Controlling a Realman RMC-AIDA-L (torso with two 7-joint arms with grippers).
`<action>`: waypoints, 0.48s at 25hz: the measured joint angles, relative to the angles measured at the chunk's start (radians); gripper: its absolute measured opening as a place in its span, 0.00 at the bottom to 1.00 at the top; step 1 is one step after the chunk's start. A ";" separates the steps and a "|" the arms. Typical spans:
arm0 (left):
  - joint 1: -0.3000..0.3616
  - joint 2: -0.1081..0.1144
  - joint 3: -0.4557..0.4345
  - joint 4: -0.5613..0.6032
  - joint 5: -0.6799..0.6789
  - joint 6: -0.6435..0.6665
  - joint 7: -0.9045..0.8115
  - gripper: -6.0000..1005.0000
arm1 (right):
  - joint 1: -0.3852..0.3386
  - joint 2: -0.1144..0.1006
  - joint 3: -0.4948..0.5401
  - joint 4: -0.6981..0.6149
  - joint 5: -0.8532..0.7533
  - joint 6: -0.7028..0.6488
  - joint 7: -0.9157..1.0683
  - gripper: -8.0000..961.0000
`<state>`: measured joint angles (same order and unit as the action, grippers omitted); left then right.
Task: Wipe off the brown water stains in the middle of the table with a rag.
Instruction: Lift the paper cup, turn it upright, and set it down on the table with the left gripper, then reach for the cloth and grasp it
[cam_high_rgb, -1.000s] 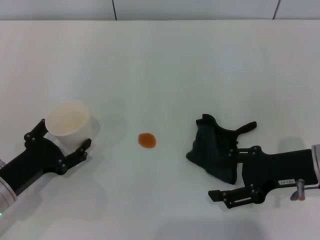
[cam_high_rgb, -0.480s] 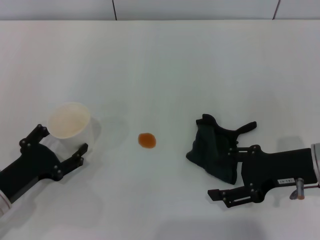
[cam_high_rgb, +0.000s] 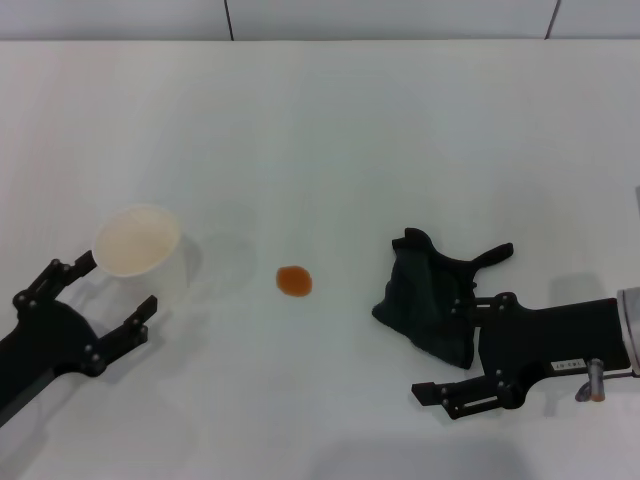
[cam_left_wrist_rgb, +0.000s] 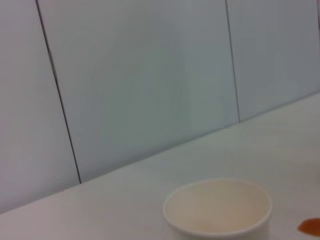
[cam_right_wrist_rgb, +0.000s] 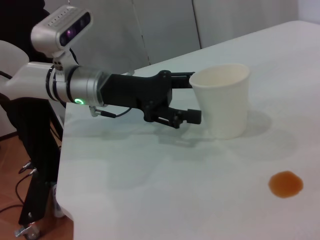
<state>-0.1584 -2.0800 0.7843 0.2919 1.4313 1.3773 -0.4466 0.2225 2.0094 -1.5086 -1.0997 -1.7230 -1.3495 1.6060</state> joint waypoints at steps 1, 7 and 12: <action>0.008 0.000 0.001 0.008 0.001 0.010 -0.009 0.88 | 0.000 0.000 -0.001 0.000 0.000 0.000 0.000 0.88; 0.080 -0.001 0.003 0.088 0.015 0.130 -0.076 0.88 | 0.000 0.000 -0.009 0.003 0.010 0.003 -0.003 0.88; 0.118 0.000 -0.003 0.147 0.009 0.211 -0.128 0.88 | 0.000 0.000 -0.010 0.004 0.013 0.006 -0.005 0.88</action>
<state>-0.0406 -2.0799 0.7813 0.4393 1.4402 1.5880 -0.5749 0.2224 2.0095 -1.5188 -1.0956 -1.7097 -1.3439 1.6011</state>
